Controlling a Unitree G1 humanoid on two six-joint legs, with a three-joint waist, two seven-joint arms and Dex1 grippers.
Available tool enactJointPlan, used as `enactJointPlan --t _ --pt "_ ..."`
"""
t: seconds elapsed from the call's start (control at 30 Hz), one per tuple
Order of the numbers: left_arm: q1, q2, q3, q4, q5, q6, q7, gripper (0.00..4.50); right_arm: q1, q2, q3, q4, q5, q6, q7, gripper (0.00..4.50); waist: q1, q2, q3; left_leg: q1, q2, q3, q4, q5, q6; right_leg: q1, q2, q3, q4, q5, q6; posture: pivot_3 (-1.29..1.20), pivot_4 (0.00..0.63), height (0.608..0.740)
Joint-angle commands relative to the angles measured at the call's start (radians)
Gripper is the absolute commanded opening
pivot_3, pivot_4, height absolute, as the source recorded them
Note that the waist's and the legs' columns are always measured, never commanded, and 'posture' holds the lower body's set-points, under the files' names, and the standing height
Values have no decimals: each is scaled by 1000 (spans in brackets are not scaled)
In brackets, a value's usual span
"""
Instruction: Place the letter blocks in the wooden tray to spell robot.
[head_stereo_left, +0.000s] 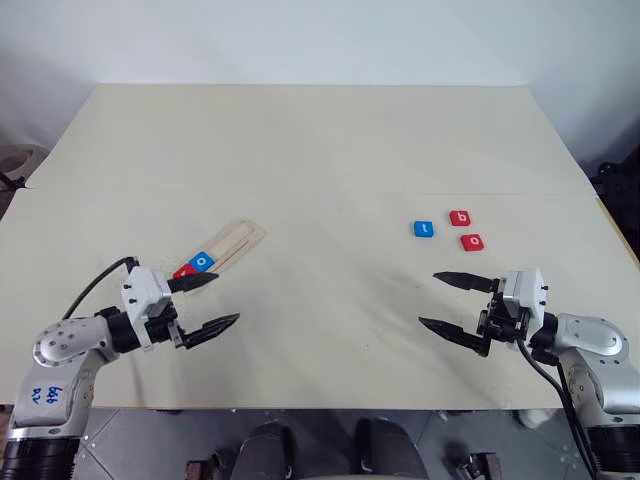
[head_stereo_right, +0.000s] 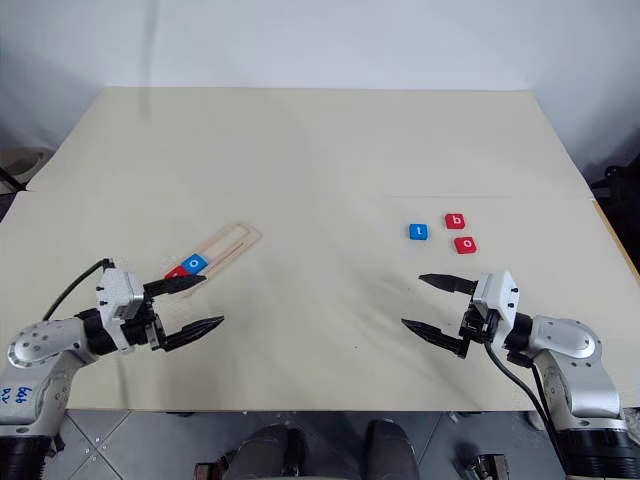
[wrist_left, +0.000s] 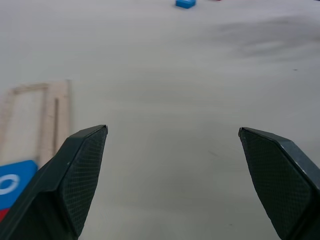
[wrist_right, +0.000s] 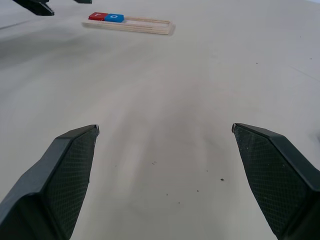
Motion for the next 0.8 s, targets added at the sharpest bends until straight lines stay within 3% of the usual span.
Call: enactJointPlan --t 0.03,0.27,0.57,0.8 --pt "17 13 28 -39 21 -32 18 4459 -4 -18 -18 -13 11 4 14 4500 0 0 0 0 0 0 0 0 0 0 0 0 0 0 0 0 150 740" --pt "115 -10 143 5 1 -80 74 4459 -56 20 30 -18 17 16 35 4500 -7 0 0 0 1 0 0 0 0 -1 1 0 0 0 0 0 150 740" --pt "422 -119 381 34 -7 -140 157 4459 -188 150 129 -127 69 102 -27 4500 -10 -1 0 0 2 -1 0 0 0 -1 -1 0 0 0 0 0 150 740" --pt "439 -186 415 40 -20 -162 223 4459 -177 148 159 -165 46 97 -19 4500 3 -4 -2 0 0 -2 0 -2 3 0 -7 -3 -1 0 0 0 150 740"
